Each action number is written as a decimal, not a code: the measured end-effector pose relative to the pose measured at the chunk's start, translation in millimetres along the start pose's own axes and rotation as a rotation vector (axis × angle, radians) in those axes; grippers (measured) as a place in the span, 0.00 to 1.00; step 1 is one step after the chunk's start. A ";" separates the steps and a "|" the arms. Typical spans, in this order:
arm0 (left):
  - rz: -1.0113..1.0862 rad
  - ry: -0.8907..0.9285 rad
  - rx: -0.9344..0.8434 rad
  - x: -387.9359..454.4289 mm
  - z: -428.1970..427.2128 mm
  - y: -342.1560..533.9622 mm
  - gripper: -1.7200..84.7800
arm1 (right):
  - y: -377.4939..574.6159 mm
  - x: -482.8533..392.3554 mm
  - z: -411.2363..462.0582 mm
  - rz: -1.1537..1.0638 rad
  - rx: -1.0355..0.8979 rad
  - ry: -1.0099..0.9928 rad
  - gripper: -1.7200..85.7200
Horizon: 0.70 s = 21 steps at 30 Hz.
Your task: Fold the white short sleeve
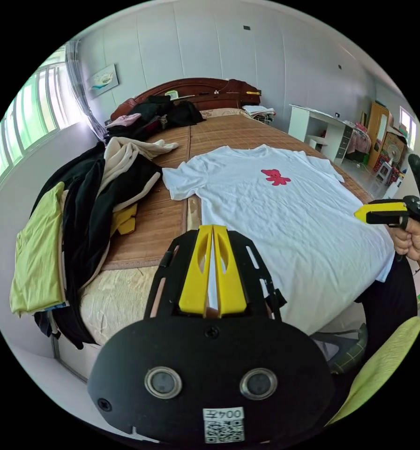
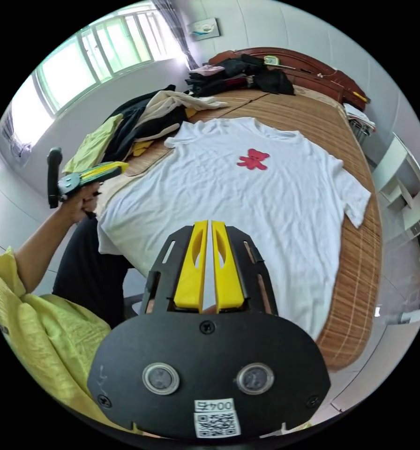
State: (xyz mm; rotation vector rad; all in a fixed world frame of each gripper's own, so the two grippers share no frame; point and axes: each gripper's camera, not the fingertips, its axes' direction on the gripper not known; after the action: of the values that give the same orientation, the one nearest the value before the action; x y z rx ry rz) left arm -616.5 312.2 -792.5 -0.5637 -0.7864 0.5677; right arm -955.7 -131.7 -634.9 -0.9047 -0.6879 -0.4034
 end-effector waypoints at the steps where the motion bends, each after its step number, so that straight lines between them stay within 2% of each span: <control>1: 0.006 0.001 -0.002 -0.1 4.2 -2.2 0.02 | -21.8 -9.0 2.5 -0.020 0.003 -0.028 0.06; 4: 0.014 -0.031 -0.113 5.0 27.9 -4.2 0.02 | -87.8 -35.0 10.1 -0.108 -0.007 -0.059 0.06; 7: 0.024 -0.013 -0.148 10.1 36.5 4.9 0.02 | -162.3 -63.8 24.6 -0.220 -0.027 -0.074 0.06; 11: 0.074 -0.021 -0.168 18.6 41.9 3.4 0.02 | -254.6 -106.3 73.8 -0.386 -0.148 -0.066 0.07; 16: 0.092 0.014 -0.181 15.8 45.5 0.8 0.02 | -316.6 -138.3 123.1 -0.549 -0.263 0.033 0.08; 21: 0.077 0.048 -0.187 8.0 47.4 -3.5 0.02 | -351.5 -150.9 131.1 -0.641 -0.313 0.095 0.08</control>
State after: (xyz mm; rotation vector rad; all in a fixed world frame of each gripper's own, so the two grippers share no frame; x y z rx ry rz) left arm -647.7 326.9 -758.9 -0.7797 -0.7789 0.5523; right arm -1319.5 -217.1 -480.2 -0.9361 -0.8339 -1.1426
